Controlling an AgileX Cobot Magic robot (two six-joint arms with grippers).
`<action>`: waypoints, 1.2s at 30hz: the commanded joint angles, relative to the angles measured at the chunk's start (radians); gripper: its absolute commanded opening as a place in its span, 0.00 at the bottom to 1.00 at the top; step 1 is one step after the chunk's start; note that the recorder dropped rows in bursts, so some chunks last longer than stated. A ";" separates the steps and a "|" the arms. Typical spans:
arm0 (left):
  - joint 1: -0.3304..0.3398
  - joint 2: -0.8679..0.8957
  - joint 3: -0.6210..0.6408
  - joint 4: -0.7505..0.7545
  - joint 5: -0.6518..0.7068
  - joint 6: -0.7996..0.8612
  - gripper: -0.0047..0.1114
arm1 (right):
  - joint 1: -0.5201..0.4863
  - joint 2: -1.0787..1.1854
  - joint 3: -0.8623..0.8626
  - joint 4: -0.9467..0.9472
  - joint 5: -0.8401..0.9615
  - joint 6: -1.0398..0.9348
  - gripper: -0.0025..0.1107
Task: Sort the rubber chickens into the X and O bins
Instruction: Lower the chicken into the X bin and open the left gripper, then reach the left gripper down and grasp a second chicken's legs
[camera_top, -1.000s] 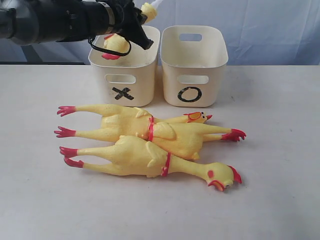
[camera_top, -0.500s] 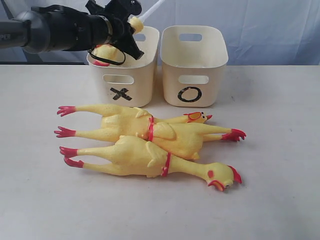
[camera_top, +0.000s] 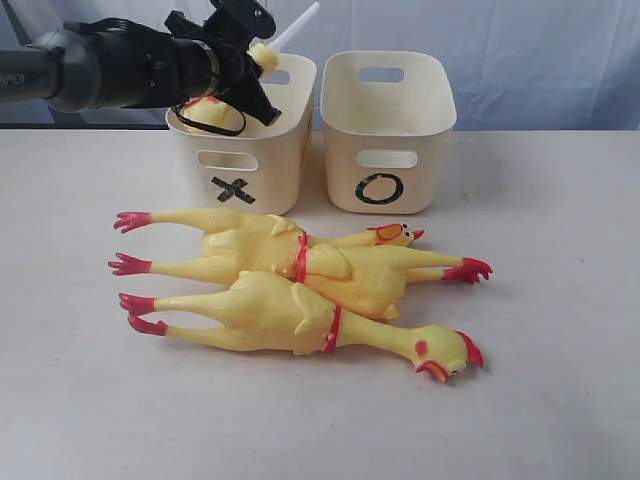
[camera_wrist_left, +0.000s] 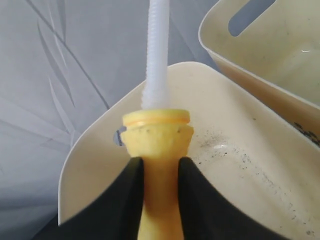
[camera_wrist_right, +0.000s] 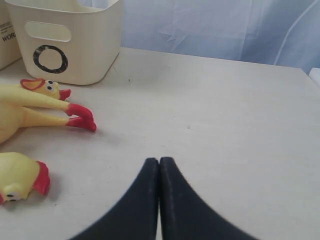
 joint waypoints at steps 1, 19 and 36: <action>0.002 0.002 -0.006 -0.015 -0.009 -0.007 0.33 | 0.001 -0.006 0.002 0.000 -0.009 -0.002 0.02; 0.002 -0.053 -0.012 -0.028 0.066 -0.007 0.40 | 0.001 -0.006 0.002 0.000 -0.009 -0.002 0.02; -0.011 -0.245 -0.009 -0.328 0.321 0.119 0.14 | 0.001 -0.006 0.002 0.000 -0.012 -0.002 0.02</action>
